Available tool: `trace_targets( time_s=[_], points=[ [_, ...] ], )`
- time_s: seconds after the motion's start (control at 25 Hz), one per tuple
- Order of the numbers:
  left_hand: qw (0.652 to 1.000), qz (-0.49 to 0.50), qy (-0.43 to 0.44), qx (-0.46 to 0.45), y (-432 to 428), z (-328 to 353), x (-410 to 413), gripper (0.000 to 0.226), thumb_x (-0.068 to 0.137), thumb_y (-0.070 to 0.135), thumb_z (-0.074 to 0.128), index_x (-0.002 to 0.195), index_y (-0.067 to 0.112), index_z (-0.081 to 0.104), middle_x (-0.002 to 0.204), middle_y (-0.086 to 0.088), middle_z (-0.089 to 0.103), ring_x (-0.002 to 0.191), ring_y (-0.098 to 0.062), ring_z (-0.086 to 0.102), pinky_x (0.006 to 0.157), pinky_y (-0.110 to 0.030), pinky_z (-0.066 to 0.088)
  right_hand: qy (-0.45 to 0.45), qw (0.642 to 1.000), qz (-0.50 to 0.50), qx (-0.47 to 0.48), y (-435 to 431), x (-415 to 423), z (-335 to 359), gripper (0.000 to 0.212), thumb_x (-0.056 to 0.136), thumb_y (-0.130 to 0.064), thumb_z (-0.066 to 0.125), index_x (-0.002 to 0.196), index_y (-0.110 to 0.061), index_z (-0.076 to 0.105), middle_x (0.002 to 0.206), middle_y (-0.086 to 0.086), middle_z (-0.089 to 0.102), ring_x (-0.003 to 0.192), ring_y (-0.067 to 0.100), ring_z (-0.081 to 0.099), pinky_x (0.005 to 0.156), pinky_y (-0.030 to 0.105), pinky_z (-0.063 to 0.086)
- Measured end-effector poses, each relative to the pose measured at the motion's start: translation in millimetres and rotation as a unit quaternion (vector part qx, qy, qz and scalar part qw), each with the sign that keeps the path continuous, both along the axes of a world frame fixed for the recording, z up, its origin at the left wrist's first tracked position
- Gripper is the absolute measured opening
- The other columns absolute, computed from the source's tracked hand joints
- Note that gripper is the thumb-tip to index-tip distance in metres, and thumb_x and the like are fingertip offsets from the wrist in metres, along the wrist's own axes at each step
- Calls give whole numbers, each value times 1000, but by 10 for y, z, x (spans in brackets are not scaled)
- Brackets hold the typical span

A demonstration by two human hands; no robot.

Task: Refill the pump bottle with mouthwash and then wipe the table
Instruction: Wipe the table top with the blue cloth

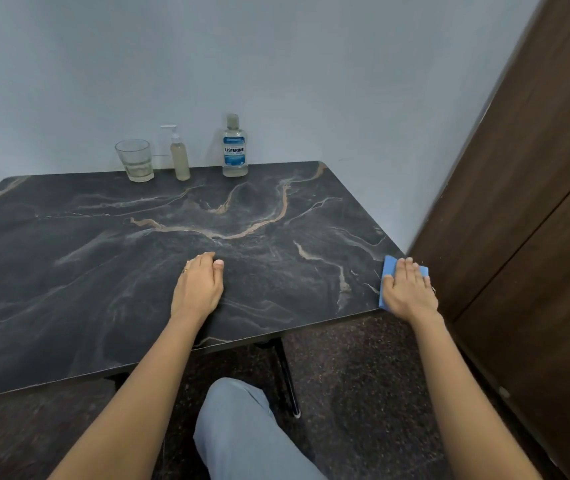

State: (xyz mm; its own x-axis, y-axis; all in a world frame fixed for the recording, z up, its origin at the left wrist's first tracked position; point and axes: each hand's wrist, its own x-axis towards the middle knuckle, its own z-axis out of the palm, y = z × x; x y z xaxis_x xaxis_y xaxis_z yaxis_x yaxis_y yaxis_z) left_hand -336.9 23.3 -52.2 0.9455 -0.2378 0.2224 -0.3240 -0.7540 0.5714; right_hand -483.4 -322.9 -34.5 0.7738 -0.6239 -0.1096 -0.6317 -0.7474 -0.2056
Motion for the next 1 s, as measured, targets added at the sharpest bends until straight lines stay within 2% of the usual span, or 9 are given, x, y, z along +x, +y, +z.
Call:
trace_targets(
  time_s=[0.12, 0.24, 0.32, 0.4, 0.52, 0.64, 0.76, 0.92, 1.0],
  points=[
    [1000, 2, 6, -12, 6, 19, -19, 44, 103, 31, 31, 133, 4, 50, 132, -16, 55, 127, -32, 45, 104, -45, 36, 13, 998, 54, -13, 500, -76, 13, 62, 101, -38, 15, 152, -7, 0, 161, 9, -4, 149, 20, -3, 120, 40, -2],
    [998, 0, 12, -56, 30, 42, -17, 41, 103, 31, 30, 122, 6, 56, 116, -11, 62, 114, -29, 52, 91, -40, 41, 11, 981, 189, -39, 1146, 104, -2, 61, 101, -38, 12, 152, -9, -4, 160, 6, -9, 148, 18, -8, 121, 39, -3],
    [991, 9, 29, -129, 65, 118, -13, 39, 104, 30, 30, 108, 5, 60, 99, -6, 63, 98, -22, 56, 83, -36, 41, -10, 953, 301, -36, 1677, 304, -12, 60, 102, -36, 15, 152, -9, -2, 161, 6, -6, 148, 17, -7, 121, 39, -4],
    [980, 32, 29, -192, 172, 192, 44, 40, 104, 26, 32, 107, 0, 61, 97, -7, 62, 92, -15, 51, 83, -31, 38, -35, 913, 405, -28, 2193, 545, -35, 59, 101, -33, 20, 153, -9, 4, 161, 6, 0, 148, 16, -4, 120, 36, -4],
    [978, 81, 8, -189, 541, 232, 246, 37, 104, 25, 32, 106, 3, 62, 96, -3, 59, 92, -13, 50, 83, -26, 34, -50, 869, 492, -7, 2763, 977, -62, 58, 101, -32, 22, 153, -9, 8, 161, 5, 4, 149, 16, -1, 119, 36, -4],
    [976, 152, 9, -157, 937, 186, 515, 35, 103, 27, 30, 94, 9, 59, 92, 0, 57, 88, -14, 49, 82, -30, 37, -38, 849, 528, 4, 3081, 1443, -78, 58, 101, -33, 21, 153, -11, 8, 161, 3, 4, 148, 15, -1, 120, 35, -4],
    [976, 168, -5, -139, 1098, 141, 706, 37, 103, 28, 30, 84, 8, 53, 84, -3, 59, 82, -21, 54, 76, -38, 43, -37, 851, 523, 15, 3222, 1936, -73, 59, 100, -35, 22, 153, -12, 9, 161, 2, 5, 148, 14, 0, 120, 36, -3],
    [985, 150, -31, -83, 1110, 28, 889, 33, 102, 25, 33, 113, 8, 60, 108, -8, 66, 103, -27, 58, 97, -43, 41, -23, 872, 489, 22, 3214, 2764, -83, 59, 100, -36, 21, 153, -12, 9, 161, 3, 5, 149, 15, 2, 120, 39, -2],
    [989, 142, -35, -29, 1110, -31, 949, 36, 102, 28, 32, 118, 9, 59, 110, -8, 67, 106, -28, 58, 107, -45, 35, -20, 883, 468, 25, 3113, 3078, -55, 60, 100, -36, 21, 153, -11, 9, 161, 5, 5, 149, 17, 3, 121, 40, -1]
  ],
)
